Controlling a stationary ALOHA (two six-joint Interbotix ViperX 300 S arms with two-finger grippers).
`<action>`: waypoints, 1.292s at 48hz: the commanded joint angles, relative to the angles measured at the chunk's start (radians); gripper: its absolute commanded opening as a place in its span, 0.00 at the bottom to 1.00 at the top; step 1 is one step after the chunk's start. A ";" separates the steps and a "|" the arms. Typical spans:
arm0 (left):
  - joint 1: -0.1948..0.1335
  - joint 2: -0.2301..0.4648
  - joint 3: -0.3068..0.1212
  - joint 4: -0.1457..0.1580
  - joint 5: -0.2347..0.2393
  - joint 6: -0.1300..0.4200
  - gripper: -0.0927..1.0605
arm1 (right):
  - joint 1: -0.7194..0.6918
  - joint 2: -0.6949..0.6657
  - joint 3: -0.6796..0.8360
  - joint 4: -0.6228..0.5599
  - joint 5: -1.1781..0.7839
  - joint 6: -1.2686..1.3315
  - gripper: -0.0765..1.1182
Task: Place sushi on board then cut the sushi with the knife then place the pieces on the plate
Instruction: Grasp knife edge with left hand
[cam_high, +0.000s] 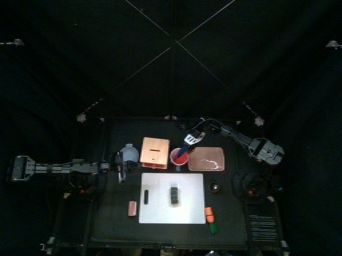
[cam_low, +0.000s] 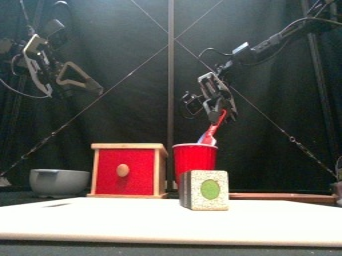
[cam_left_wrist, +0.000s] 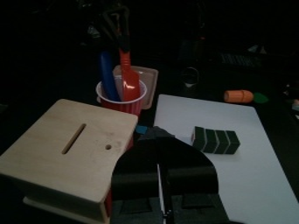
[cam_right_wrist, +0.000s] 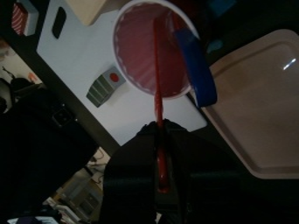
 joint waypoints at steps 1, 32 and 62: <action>0.003 0.002 -0.023 -0.002 -0.009 -0.002 0.07 | 0.003 -0.063 -0.052 -0.012 0.023 -0.002 0.43; -0.003 -0.015 -0.049 -0.002 -0.009 -0.003 0.07 | 0.011 -0.333 -0.009 -0.100 -0.006 -0.009 0.43; -0.008 -0.055 -0.075 -0.002 -0.023 -0.003 0.07 | 0.311 -0.761 0.483 -0.233 -0.699 -0.002 0.44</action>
